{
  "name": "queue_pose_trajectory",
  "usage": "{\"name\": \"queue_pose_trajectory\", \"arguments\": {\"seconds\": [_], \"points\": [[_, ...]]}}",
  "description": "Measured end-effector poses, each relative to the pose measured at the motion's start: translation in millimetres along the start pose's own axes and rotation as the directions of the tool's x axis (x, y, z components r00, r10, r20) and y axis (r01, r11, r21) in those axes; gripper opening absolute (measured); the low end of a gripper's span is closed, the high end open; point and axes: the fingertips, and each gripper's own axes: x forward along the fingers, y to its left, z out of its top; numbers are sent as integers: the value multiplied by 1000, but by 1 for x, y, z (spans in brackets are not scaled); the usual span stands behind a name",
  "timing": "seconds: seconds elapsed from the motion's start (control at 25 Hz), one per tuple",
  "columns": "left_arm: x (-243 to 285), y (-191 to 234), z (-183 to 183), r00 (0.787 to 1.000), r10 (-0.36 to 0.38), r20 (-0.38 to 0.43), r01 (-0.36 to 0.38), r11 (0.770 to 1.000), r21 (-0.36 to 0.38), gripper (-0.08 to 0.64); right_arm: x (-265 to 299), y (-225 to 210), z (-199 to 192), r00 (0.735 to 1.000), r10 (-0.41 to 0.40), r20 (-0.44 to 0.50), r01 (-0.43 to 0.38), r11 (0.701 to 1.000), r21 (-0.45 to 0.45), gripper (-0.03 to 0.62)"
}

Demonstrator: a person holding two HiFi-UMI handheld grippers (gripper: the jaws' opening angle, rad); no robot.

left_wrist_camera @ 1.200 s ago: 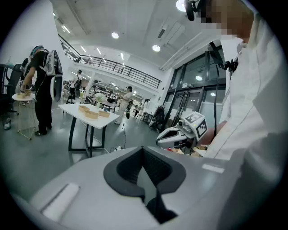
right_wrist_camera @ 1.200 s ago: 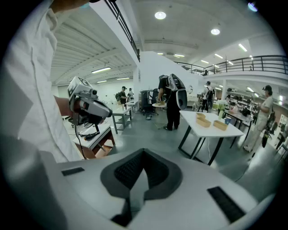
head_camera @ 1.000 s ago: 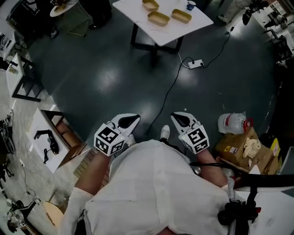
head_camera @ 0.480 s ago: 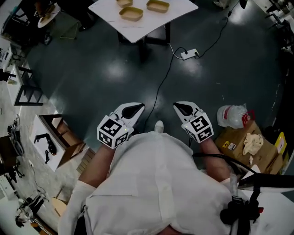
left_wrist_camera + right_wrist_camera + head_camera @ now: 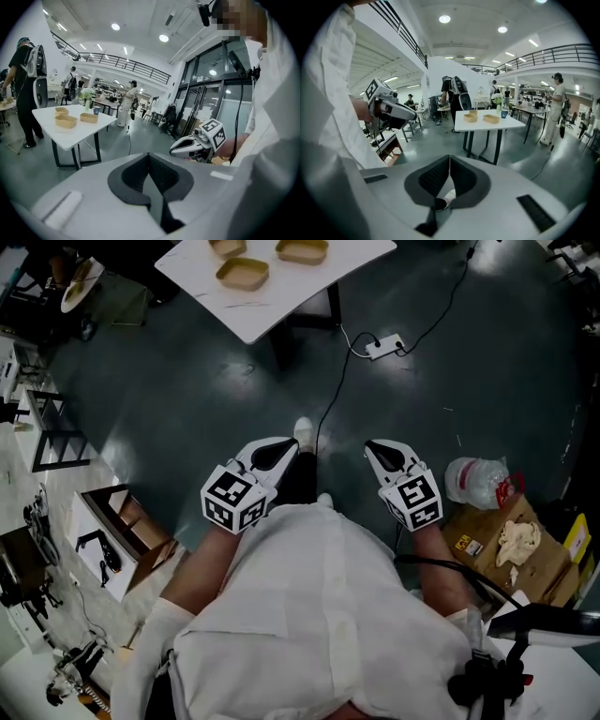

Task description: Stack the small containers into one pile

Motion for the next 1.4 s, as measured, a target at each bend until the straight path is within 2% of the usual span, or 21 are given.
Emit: {"name": "queue_pose_trajectory", "arguments": {"seconds": [0.12, 0.2, 0.44, 0.56, 0.76, 0.92, 1.12, 1.28, 1.4], "points": [[30, 37, 23, 1000, -16, 21, 16, 1000, -4, 8, 24, -30, 14, 999, -21, -25, 22, 1000, 20, 3], [48, 66, 47, 999, -25, 27, 25, 1000, -5, 8, 40, -54, 36, 999, -31, -29, 32, 999, 22, 3], [93, 138, 111, 997, -57, 55, 58, 998, -3, 9, 82, -130, 103, 996, -72, -52, 70, 997, -43, 5], [99, 179, 125, 997, -39, 62, 40, 999, -14, 9, 113, -151, 125, 996, -74, -56, 70, 996, -55, 5], [103, 213, 133, 998, -1, 67, 5, 998, -63, 9, 155, -181, 155, 996, -23, -83, 14, 994, -111, 4], [108, 242, 138, 995, 61, 78, -52, 993, -106, 8, 193, -215, 178, 996, 14, -87, -28, 987, -159, 4], [117, 277, 151, 981, 170, 94, -154, 976, -156, 8, 247, -268, 207, 994, 79, -81, -94, 976, -197, 5], [129, 305, 179, 947, 303, 105, -279, 940, -195, 8, 295, -314, 228, 977, 186, -101, -203, 956, -211, 5], [147, 322, 202, 922, 368, 119, -335, 914, -229, 9, 328, -357, 243, 963, 238, -128, -263, 934, -240, 5]]}}
